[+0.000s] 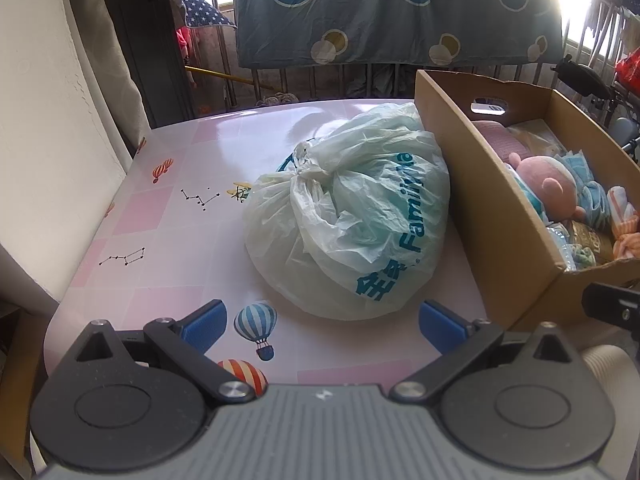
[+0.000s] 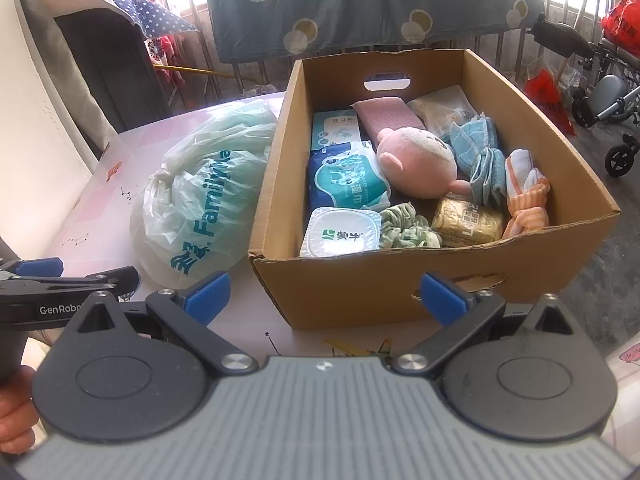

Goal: Organize soft objects

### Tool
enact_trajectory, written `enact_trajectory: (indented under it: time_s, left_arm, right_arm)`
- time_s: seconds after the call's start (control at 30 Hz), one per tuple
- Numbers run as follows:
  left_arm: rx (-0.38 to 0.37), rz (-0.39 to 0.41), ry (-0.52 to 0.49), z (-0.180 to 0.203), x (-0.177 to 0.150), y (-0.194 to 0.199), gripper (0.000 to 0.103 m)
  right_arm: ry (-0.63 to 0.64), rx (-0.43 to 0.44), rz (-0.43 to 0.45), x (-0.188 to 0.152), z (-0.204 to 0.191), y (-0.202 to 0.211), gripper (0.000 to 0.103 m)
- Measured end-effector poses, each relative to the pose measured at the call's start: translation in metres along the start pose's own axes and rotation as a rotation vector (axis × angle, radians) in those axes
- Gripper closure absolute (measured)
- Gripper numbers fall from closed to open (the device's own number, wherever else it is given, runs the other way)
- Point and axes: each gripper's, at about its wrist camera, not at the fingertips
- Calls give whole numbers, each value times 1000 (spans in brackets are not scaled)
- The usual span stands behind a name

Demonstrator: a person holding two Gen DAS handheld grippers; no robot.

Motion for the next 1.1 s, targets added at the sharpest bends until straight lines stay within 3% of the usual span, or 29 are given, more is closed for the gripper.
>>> enact_trajectory:
  time_s: [1.1]
  left_arm:
    - [-6, -6, -7, 5, -1, 0, 0]
  right_arm:
    - [0, 5, -16, 0, 0, -4, 1]
Point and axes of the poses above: each gripper's, at about its wrist camera, not at the fingertips, and y roughly against the way its jaws point, z to its right, x to its top, and after that the axes turned 5 degrees about -z, right-handed
